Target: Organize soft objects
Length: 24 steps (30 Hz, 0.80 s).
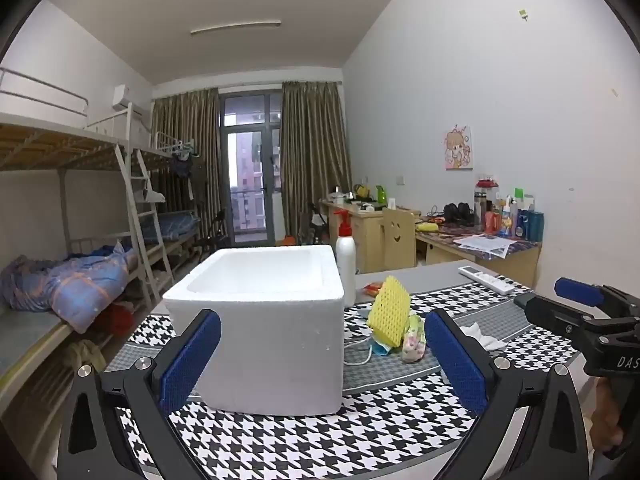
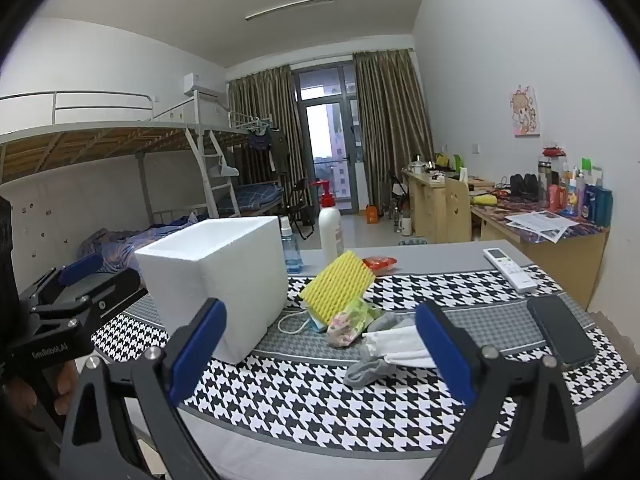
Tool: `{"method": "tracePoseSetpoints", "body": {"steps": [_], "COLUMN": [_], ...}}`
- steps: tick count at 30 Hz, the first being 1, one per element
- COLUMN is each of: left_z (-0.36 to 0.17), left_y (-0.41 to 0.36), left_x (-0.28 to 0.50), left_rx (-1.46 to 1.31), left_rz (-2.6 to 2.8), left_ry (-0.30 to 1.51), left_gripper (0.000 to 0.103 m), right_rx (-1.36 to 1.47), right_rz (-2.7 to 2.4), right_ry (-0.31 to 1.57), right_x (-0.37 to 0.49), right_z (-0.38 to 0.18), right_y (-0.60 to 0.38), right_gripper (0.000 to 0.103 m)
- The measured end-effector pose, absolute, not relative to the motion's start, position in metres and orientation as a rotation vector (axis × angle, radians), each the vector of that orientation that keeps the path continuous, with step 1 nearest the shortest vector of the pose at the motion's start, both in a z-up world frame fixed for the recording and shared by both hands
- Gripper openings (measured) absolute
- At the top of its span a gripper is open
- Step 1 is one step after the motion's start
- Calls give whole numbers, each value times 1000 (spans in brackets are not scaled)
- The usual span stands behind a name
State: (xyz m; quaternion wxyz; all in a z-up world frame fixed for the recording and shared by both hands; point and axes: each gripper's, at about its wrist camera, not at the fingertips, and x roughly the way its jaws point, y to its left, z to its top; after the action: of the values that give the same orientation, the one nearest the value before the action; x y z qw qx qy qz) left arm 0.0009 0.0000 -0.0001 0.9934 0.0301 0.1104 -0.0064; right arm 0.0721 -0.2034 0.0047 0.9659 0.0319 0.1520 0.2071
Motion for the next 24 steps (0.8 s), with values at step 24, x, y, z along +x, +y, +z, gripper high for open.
{"method": "tracePoseSetpoints", "body": {"steps": [24], "left_z": [3], "left_y": [1], "left_x": [7], "left_rx": [36], "left_rz": [-7], "left_ry": [203], "left_gripper": [102], "right_rx": [63], "right_rz": [405], "right_ry": [301], "right_x": [73], "right_z": [7], "right_y": [-205], "right_gripper": [97]}}
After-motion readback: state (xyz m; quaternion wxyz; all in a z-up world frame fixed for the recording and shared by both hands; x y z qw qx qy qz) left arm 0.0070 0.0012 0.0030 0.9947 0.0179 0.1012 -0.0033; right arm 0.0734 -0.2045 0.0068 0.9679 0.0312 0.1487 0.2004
